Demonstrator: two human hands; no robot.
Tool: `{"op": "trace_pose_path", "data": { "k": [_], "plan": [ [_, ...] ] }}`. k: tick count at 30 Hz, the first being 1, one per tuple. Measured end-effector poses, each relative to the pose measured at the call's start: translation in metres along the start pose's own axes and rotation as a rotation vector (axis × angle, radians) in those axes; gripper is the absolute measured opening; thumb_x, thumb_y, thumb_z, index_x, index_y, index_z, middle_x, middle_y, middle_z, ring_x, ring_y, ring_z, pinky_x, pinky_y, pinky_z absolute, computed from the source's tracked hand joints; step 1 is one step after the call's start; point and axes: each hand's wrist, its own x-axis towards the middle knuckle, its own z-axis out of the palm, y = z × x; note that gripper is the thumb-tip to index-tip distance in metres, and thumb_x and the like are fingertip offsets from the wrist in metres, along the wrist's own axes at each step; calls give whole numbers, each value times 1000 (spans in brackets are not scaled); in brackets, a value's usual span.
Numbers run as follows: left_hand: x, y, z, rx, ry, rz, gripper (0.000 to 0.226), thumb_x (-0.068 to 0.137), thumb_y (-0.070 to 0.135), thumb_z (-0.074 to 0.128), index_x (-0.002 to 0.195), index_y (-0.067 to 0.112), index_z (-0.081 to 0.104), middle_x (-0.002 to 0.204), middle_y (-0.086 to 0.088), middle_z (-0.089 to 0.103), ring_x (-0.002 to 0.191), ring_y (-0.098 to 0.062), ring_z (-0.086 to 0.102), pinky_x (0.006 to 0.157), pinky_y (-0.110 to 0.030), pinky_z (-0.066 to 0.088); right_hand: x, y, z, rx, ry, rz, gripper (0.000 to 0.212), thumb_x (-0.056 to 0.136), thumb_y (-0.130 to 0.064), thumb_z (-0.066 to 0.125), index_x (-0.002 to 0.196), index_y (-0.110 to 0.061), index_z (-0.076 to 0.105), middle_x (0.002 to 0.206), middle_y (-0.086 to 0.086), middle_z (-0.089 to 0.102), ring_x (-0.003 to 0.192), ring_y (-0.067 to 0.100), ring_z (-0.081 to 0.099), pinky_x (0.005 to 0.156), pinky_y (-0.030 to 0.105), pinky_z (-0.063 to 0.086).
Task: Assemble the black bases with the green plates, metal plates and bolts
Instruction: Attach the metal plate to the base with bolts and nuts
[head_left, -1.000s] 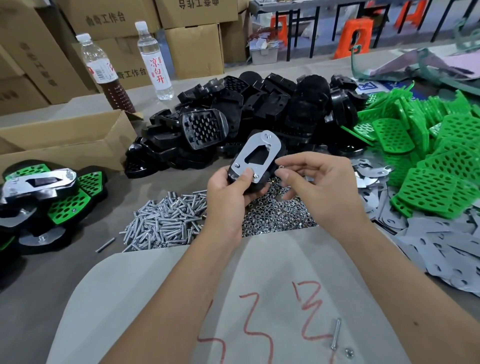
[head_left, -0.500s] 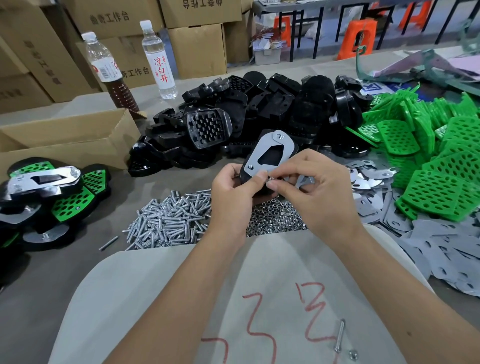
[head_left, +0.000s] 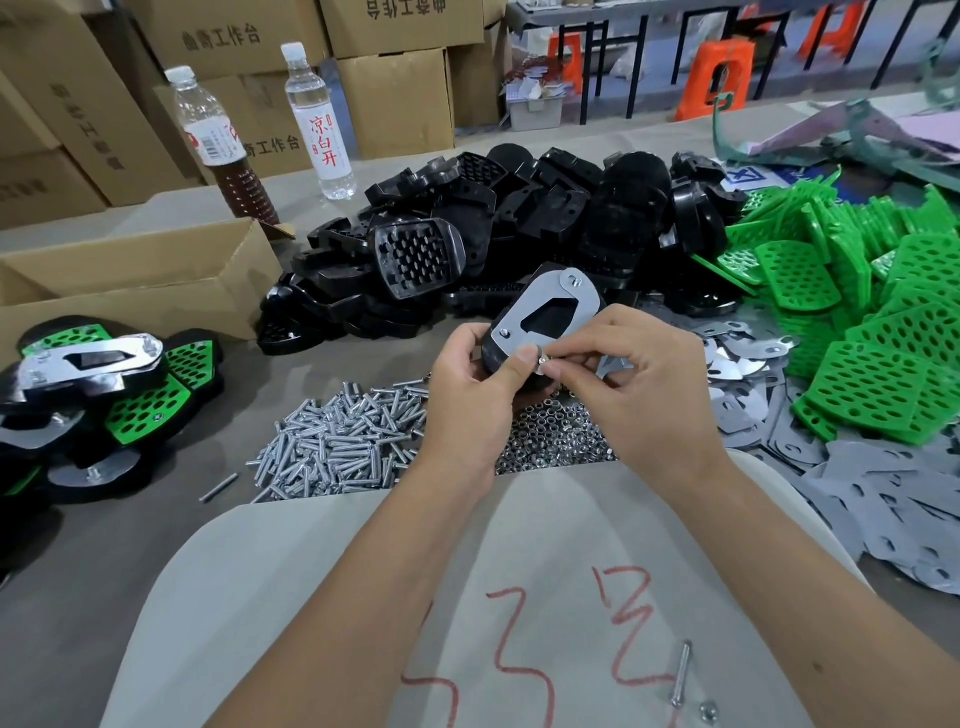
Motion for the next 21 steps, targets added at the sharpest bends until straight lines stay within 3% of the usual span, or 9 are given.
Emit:
{"op": "trace_pose_path", "data": {
  "k": [6, 12, 16, 21],
  "plan": [
    [1, -2, 0, 4, 16, -19, 14, 98, -2, 65, 111, -2, 59, 110, -25, 74, 93, -31, 75, 83, -42, 64, 1, -1, -1, -44, -26, -64, 13, 83, -2, 85, 89, -14, 83, 81, -4, 71, 76, 9, 66, 73, 18, 50],
    [0, 0, -1, 9, 31, -1, 10, 96, -2, 68, 102, 2, 60, 103, -24, 75, 83, -25, 77, 72, -32, 63, 2, 2, -1, -125, -29, -152, 13, 84, -2, 86, 91, -12, 82, 81, -2, 70, 74, 14, 67, 70, 25, 53],
    [0, 1, -2, -17, 20, 11, 13, 95, -3, 69, 92, 6, 60, 105, -30, 72, 84, -26, 74, 75, -37, 63, 2, 3, -1, -96, -10, -121, 7, 83, -7, 87, 83, -10, 81, 78, -3, 68, 72, 14, 66, 66, 31, 52],
    [0, 1, -4, -28, -1, -4, 17, 93, -4, 69, 89, 8, 58, 94, -21, 74, 81, -25, 74, 74, -37, 63, 1, 3, 1, -86, 16, -109, 13, 81, -10, 89, 78, -7, 77, 74, 4, 67, 68, 22, 64, 64, 40, 52]
  ]
}}
